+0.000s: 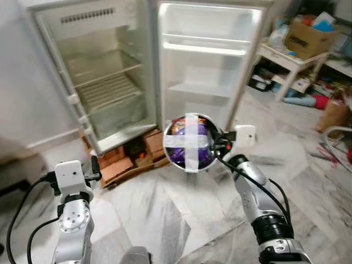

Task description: Restocking fridge

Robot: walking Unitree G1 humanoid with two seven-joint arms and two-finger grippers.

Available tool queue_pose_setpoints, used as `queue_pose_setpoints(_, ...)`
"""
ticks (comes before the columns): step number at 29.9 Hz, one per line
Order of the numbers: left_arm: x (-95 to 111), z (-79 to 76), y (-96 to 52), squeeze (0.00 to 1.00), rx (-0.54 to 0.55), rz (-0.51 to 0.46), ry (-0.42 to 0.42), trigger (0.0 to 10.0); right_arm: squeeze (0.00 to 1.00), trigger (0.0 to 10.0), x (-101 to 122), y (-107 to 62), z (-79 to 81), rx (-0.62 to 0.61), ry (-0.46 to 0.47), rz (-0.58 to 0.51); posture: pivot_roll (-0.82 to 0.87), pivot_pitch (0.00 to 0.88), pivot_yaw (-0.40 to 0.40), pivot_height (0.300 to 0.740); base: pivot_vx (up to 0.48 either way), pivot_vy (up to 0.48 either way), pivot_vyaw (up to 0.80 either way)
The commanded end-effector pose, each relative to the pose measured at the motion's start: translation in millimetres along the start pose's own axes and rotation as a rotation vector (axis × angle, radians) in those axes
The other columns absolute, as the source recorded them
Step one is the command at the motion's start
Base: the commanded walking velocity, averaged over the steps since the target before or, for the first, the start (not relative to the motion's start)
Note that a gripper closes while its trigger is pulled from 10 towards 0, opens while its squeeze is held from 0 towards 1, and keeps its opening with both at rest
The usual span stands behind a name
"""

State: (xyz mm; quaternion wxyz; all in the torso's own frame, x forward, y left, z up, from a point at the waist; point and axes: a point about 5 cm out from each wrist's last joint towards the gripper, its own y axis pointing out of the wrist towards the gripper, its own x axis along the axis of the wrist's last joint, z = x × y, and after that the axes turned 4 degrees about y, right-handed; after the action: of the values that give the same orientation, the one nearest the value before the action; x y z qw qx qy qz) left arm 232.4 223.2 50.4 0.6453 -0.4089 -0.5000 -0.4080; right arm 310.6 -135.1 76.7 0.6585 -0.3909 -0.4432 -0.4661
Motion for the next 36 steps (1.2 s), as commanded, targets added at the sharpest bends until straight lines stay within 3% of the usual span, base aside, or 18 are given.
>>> queue_pose_setpoints(1, 6.3, 0.3, 2.6, 0.0, -0.008, -0.017, 0.0, 10.0, 0.0, 10.0, 14.5, 4.9, 12.0, 0.047, -0.018, -0.057, 0.09, 0.0, -0.061, 0.74, 0.472, 0.0, 0.0)
queue_pose_setpoints(11, 4.0, -5.4, 1.3, 0.0, -0.009, 0.008, -0.023, 10.0, 0.0, 10.0, 14.2, 4.2, 10.0, 0.049, -0.028, -0.05, 0.09, 0.0, -0.072, 0.74, 0.48, 0.0, 0.0)
queue_pose_setpoints(29, 0.8, -6.5, 0.4, 0.0, -0.002, 0.034, -0.033, 10.0, 0.0, 10.0, 14.3, 3.5, 10.9, 0.068, -0.039, -0.045, 0.09, 0.0, -0.079, 0.74, 0.473, 0.0, 0.74)
queue_pose_setpoints(36, 1.1, -8.5, 1.9, 0.0, -0.005, 0.038, -0.036, 10.0, 0.0, 10.0, 15.1, 5.3, 10.7, 0.063, -0.039, -0.042, 0.08, 0.0, -0.083, 0.74, 0.465, 0.0, 0.11)
